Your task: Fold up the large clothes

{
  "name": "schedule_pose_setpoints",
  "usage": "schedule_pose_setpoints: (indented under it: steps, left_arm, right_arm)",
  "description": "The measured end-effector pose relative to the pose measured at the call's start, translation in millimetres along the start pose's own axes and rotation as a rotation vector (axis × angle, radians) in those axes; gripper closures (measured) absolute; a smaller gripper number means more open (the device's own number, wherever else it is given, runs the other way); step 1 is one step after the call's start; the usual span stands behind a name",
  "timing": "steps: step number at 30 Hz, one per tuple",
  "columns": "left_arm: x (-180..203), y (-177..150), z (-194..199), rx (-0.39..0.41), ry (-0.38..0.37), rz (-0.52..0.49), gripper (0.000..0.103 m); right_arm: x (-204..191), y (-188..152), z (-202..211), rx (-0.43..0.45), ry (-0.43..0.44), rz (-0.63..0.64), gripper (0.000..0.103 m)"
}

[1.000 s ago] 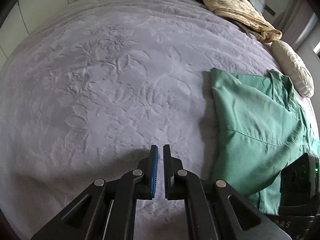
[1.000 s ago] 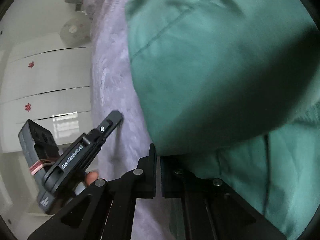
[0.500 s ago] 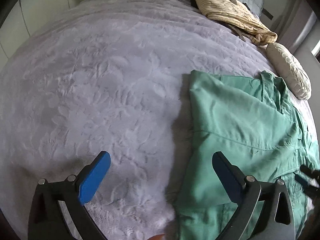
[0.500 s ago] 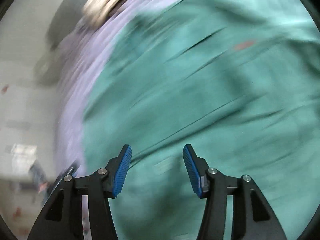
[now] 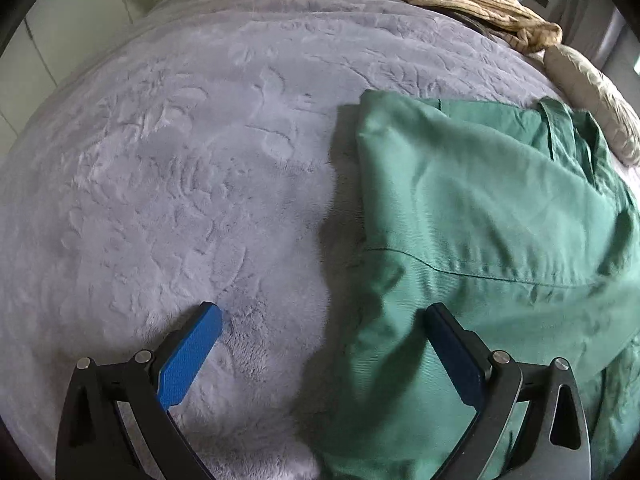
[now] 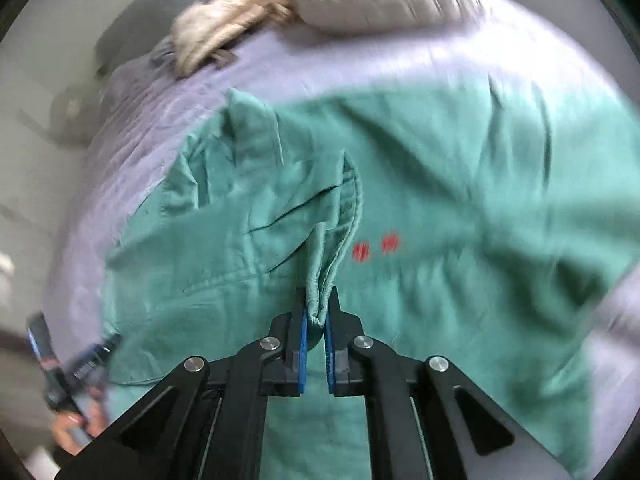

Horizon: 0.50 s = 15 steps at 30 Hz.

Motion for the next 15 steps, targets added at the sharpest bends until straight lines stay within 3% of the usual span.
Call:
schedule_pose_setpoints:
  steps: [3, 5, 7, 10, 15]
  left_arm:
    - [6, 0, -4, 0.018, 0.027, -0.036, 0.001]
    - [4, 2, -5, 0.006, 0.028, -0.032, 0.001]
    - [-1, 6, -2, -0.010, 0.022, -0.019, 0.001]
    - [-4, 20, 15, 0.022, -0.010, 0.005, 0.001]
    - [-8, 66, 19, 0.098, 0.031, 0.028, 0.001]
  right_arm:
    - [22, -6, -10, -0.054, -0.045, 0.004, 0.093]
    - [49, -21, -20, -0.104, -0.091, -0.070, 0.085]
    - [60, -25, -12, -0.088, -0.047, -0.168, 0.085]
    - [77, -28, 9, -0.062, -0.073, -0.235, 0.084]
    - [57, -4, 29, 0.021, -0.047, -0.100, 0.084]
Point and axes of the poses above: each gripper's, at about its wrist camera, not at the fingertips, and z roughly against the way its jaws point, x to its right, y to its top, the point moved 10 cm from there along -z, roughly the way its jaws point
